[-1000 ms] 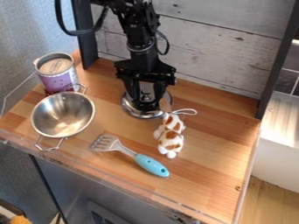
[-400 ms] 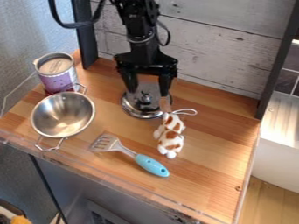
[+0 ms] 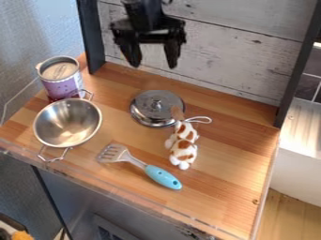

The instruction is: Take the silver bowl lid on the table

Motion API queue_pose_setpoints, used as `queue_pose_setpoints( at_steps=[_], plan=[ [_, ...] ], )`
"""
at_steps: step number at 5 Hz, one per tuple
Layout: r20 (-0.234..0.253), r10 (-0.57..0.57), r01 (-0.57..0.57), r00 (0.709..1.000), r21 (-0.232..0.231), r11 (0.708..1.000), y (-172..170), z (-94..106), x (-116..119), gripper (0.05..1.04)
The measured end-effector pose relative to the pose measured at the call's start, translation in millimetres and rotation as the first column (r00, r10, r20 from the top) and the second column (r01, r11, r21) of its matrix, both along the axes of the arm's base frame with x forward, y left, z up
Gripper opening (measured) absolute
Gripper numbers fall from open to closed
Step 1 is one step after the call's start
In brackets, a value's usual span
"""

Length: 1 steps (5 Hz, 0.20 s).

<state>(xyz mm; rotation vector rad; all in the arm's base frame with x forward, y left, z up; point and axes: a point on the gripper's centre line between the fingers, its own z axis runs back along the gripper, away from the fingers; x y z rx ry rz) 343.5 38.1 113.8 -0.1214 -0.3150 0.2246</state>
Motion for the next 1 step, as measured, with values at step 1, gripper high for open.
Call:
queue_pose_setpoints(
  at_steps=[1],
  plan=[
    [0.002, 0.0, 0.0, 1.0, 0.001, 1.0, 0.4, 1.4, -0.5, 1.001]
  ],
)
